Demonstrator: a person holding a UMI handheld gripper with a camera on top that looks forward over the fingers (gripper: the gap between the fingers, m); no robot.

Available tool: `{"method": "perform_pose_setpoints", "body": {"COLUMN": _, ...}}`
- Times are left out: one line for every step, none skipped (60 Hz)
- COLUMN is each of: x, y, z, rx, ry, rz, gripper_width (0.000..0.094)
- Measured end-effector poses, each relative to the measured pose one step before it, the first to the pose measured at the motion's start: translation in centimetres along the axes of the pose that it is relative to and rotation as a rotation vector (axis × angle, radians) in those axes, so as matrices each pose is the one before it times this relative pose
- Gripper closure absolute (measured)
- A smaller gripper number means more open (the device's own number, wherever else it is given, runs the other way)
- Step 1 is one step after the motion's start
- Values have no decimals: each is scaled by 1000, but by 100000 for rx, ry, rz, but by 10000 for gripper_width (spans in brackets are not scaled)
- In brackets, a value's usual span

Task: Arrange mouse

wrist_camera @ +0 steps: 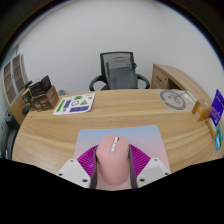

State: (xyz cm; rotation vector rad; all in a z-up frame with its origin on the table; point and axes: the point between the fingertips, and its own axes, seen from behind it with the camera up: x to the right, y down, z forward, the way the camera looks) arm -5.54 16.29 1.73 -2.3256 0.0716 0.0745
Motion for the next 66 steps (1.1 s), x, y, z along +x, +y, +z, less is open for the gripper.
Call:
{"method": "perform_pose_setpoints", "body": {"x": 371, "y": 310, "z": 268, "rx": -1079, "ry": 277, "rz": 26, "gripper_width": 484}}
{"method": "perform_pose_setpoints", "body": {"x": 344, "y": 293, "z": 214, "rx": -995, "ry": 348, "rz": -110, "gripper_width": 484}}
{"method": "perform_pose_setpoints", "body": {"x": 278, "y": 281, "z": 214, "rx": -961, "ry": 329, "rz": -310, "gripper_width": 485}}
{"method": "perform_pose_setpoints", "body": {"x": 233, "y": 349, "z": 199, "rx": -1239, "ry": 217, "rz": -630, "gripper_width": 483}}
{"method": "perform_pose_setpoints", "body": {"x": 52, "y": 277, "z": 107, "rx": -1052, "ry": -344, "rz": -987, "gripper_width": 479}}
{"method": "perform_pose_setpoints", "body": {"x": -28, "y": -305, "z": 39, "rx": 1203, "ry": -694, "rz": -1085, "gripper_width": 480}}
{"method": "perform_pose_setpoints", "body": {"x": 6, "y": -65, "z": 69, "rx": 371, "ry": -572, "rz": -1137, "gripper_width": 482}}
{"method": "perform_pose_setpoints", "body": {"x": 21, "y": 244, "z": 17, "rx": -972, "ry": -488, "rz": -778, "gripper_width": 482}}
{"method": "perform_pose_setpoints", "body": {"x": 19, "y": 49, "z": -9, "rx": -468, "ry": -426, "rz": -180, "gripper_width": 482}}
{"method": "perform_pose_setpoints", "body": {"x": 8, "y": -19, "z": -11, "rx": -218, "ry": -257, "rz": 214, "gripper_width": 483}}
{"method": "perform_pose_setpoints", "body": {"x": -8, "y": 64, "z": -78, "rx": -834, "ry": -125, "rz": 411, "gripper_width": 482}}
{"method": "perform_pose_setpoints", "body": {"x": 3, "y": 46, "z": 11, "rx": -381, "ry": -220, "rz": 258, "gripper_width": 479}}
{"method": "perform_pose_setpoints", "body": {"x": -6, "y": -2, "z": 33, "rx": -139, "ry": -129, "rz": -1, "gripper_width": 477}}
{"method": "perform_pose_setpoints", "body": {"x": 7, "y": -2, "z": 17, "rx": -119, "ry": -86, "rz": -359, "gripper_width": 477}}
{"method": "perform_pose_setpoints", "body": {"x": 0, "y": -23, "z": 27, "rx": -34, "ry": 4, "rz": -696, "gripper_width": 474}}
{"method": "perform_pose_setpoints", "body": {"x": -3, "y": 8, "z": 8, "rx": 23, "ry": -49, "rz": -892, "gripper_width": 459}}
{"method": "perform_pose_setpoints", "body": {"x": 3, "y": 16, "z": 6, "rx": 4, "ry": 54, "rz": -835, "gripper_width": 452}}
{"method": "perform_pose_setpoints", "body": {"x": 16, "y": -14, "z": 8, "rx": -366, "ry": 56, "rz": -824, "gripper_width": 441}}
{"method": "perform_pose_setpoints", "body": {"x": -4, "y": 35, "z": 42, "rx": 230, "ry": 128, "rz": -889, "gripper_width": 428}}
{"method": "perform_pose_setpoints", "body": {"x": 0, "y": 58, "z": 27, "rx": -25, "ry": 79, "rz": -799, "gripper_width": 411}}
{"method": "perform_pose_setpoints", "body": {"x": 26, "y": -10, "z": -58, "rx": -421, "ry": 178, "rz": -648, "gripper_width": 393}}
{"method": "perform_pose_setpoints", "body": {"x": 20, "y": 121, "z": 7, "rx": -504, "ry": 162, "rz": -547, "gripper_width": 374}}
{"method": "perform_pose_setpoints", "body": {"x": 48, "y": 158, "z": 32, "rx": -629, "ry": 136, "rz": -370, "gripper_width": 360}}
{"method": "perform_pose_setpoints", "body": {"x": 25, "y": 227, "z": 24, "rx": -883, "ry": 110, "rz": -207, "gripper_width": 343}}
{"method": "perform_pose_setpoints", "body": {"x": -15, "y": 7, "z": -8, "rx": -215, "ry": -207, "rz": 440, "gripper_width": 315}}
{"method": "perform_pose_setpoints", "body": {"x": 24, "y": 125, "z": -85, "rx": -684, "ry": 133, "rz": 778, "gripper_width": 281}}
{"method": "perform_pose_setpoints", "body": {"x": 149, "y": 227, "z": -108, "rx": -725, "ry": 68, "rz": 945, "gripper_width": 230}}
{"method": "perform_pose_setpoints", "body": {"x": 118, "y": 202, "z": -145, "rx": -694, "ry": 326, "rz": 962, "gripper_width": 170}}
{"method": "perform_pose_setpoints", "body": {"x": 100, "y": 140, "z": -59, "rx": -171, "ry": 720, "rz": 983, "gripper_width": 104}}
{"method": "perform_pose_setpoints", "body": {"x": 233, "y": 7, "z": -274, "rx": 220, "ry": 1184, "rz": 1125, "gripper_width": 80}}
{"method": "perform_pose_setpoints", "body": {"x": 11, "y": -94, "z": -322, "rx": 855, "ry": 324, "rz": 690, "gripper_width": 97}}
{"method": "perform_pose_setpoints", "body": {"x": 9, "y": -99, "z": -354, "rx": 1136, "ry": 316, "rz": 563, "gripper_width": 108}}
{"method": "perform_pose_setpoints", "body": {"x": -24, "y": -72, "z": -399, "rx": 1124, "ry": 337, "rz": 652, "gripper_width": 105}}
{"method": "perform_pose_setpoints", "body": {"x": -113, "y": -3, "z": -422, "rx": 934, "ry": 147, "rz": 621, "gripper_width": 100}}
{"method": "perform_pose_setpoints", "body": {"x": -151, "y": 61, "z": -466, "rx": 657, "ry": 140, "rz": 690, "gripper_width": 100}}
{"method": "perform_pose_setpoints", "body": {"x": -204, "y": 118, "z": -474, "rx": 487, "ry": -14, "rz": 707, "gripper_width": 98}}
{"method": "perform_pose_setpoints", "body": {"x": -228, "y": 172, "z": -520, "rx": 380, "ry": -163, "rz": 658, "gripper_width": 100}}
{"method": "perform_pose_setpoints", "body": {"x": -169, "y": 110, "z": -842, "rx": -58, "ry": -541, "rz": 581, "gripper_width": 100}}
{"method": "perform_pose_setpoints", "body": {"x": -401, "y": 272, "z": -516, "rx": 598, "ry": -381, "rz": 391, "gripper_width": 102}}
{"method": "perform_pose_setpoints", "body": {"x": -385, "y": 229, "z": -609, "rx": 438, "ry": -386, "rz": 323, "gripper_width": 101}}
{"method": "perform_pose_setpoints", "body": {"x": -372, "y": 204, "z": -632, "rx": 593, "ry": -205, "rz": 193, "gripper_width": 101}}
{"method": "perform_pose_setpoints", "body": {"x": -336, "y": 200, "z": -683, "rx": 630, "ry": -41, "rz": 92, "gripper_width": 100}}
{"method": "perform_pose_setpoints", "body": {"x": -324, "y": 207, "z": -713, "rx": 657, "ry": 97, "rz": 6, "gripper_width": 100}}
{"method": "perform_pose_setpoints", "body": {"x": -326, "y": 223, "z": -765, "rx": 693, "ry": 178, "rz": -103, "gripper_width": 102}}
{"method": "perform_pose_setpoints", "body": {"x": -340, "y": 220, "z": -822, "rx": 767, "ry": 227, "rz": -96, "gripper_width": 102}}
{"method": "perform_pose_setpoints", "body": {"x": -388, "y": 211, "z": -830, "rx": 837, "ry": 219, "rz": -140, "gripper_width": 99}}
{"method": "perform_pose_setpoints", "body": {"x": -412, "y": 192, "z": -857, "rx": 988, "ry": 120, "rz": -167, "gripper_width": 99}}
{"method": "perform_pose_setpoints", "body": {"x": -440, "y": 150, "z": -875, "rx": 1193, "ry": -29, "rz": -164, "gripper_width": 101}}
{"method": "perform_pose_setpoints", "body": {"x": -426, "y": 75, "z": -1016, "rx": 1114, "ry": -155, "rz": -18, "gripper_width": 99}}
{"method": "perform_pose_setpoints", "body": {"x": -467, "y": 121, "z": -839, "rx": 1232, "ry": 9, "rz": 348, "gripper_width": 100}}
{"method": "perform_pose_setpoints", "body": {"x": -501, "y": 199, "z": -813, "rx": 922, "ry": 40, "rz": 545, "gripper_width": 101}}
{"method": "perform_pose_setpoints", "body": {"x": -505, "y": 289, "z": -839, "rx": 482, "ry": -64, "rz": 702, "gripper_width": 102}}
{"method": "perform_pose_setpoints", "body": {"x": -508, "y": 347, "z": -806, "rx": 179, "ry": -193, "rz": 739, "gripper_width": 102}}
{"method": "perform_pose_setpoints", "body": {"x": -542, "y": 364, "z": -804, "rx": 88, "ry": -270, "rz": 778, "gripper_width": 103}}
{"method": "perform_pose_setpoints", "body": {"x": -540, "y": 363, "z": -805, "rx": 237, "ry": -292, "rz": 830, "gripper_width": 99}}
{"method": "perform_pose_setpoints", "body": {"x": -390, "y": 383, "z": -960, "rx": 310, "ry": -369, "rz": 807, "gripper_width": 101}}
{"method": "perform_pose_setpoints", "body": {"x": -467, "y": 308, "z": -861, "rx": 343, "ry": -69, "rz": 900, "gripper_width": 101}}
{"method": "perform_pose_setpoints", "body": {"x": -467, "y": 304, "z": -841, "rx": 476, "ry": 158, "rz": 984, "gripper_width": 100}}
{"method": "perform_pose_setpoints", "body": {"x": -426, "y": 282, "z": -880, "rx": 549, "ry": 307, "rz": 965, "gripper_width": 101}}
{"method": "perform_pose_setpoints", "body": {"x": -393, "y": 248, "z": -920, "rx": 642, "ry": 404, "rz": 928, "gripper_width": 102}}
{"method": "perform_pose_setpoints", "body": {"x": -336, "y": 220, "z": -939, "rx": 714, "ry": 404, "rz": 850, "gripper_width": 101}}
{"method": "perform_pose_setpoints", "body": {"x": -315, "y": 225, "z": -921, "rx": 780, "ry": 446, "rz": 873, "gripper_width": 100}}
{"method": "perform_pose_setpoints", "body": {"x": -356, "y": 186, "z": -910, "rx": 826, "ry": 488, "rz": 893, "gripper_width": 101}}
{"method": "perform_pose_setpoints", "body": {"x": -340, "y": 221, "z": -961, "rx": 737, "ry": 389, "rz": 857, "gripper_width": 99}}
{"method": "perform_pose_setpoints", "body": {"x": -326, "y": 260, "z": -981, "rx": 646, "ry": 386, "rz": 915, "gripper_width": 100}}
{"method": "perform_pose_setpoints", "body": {"x": -317, "y": 293, "z": -999, "rx": 516, "ry": 371, "rz": 954, "gripper_width": 99}}
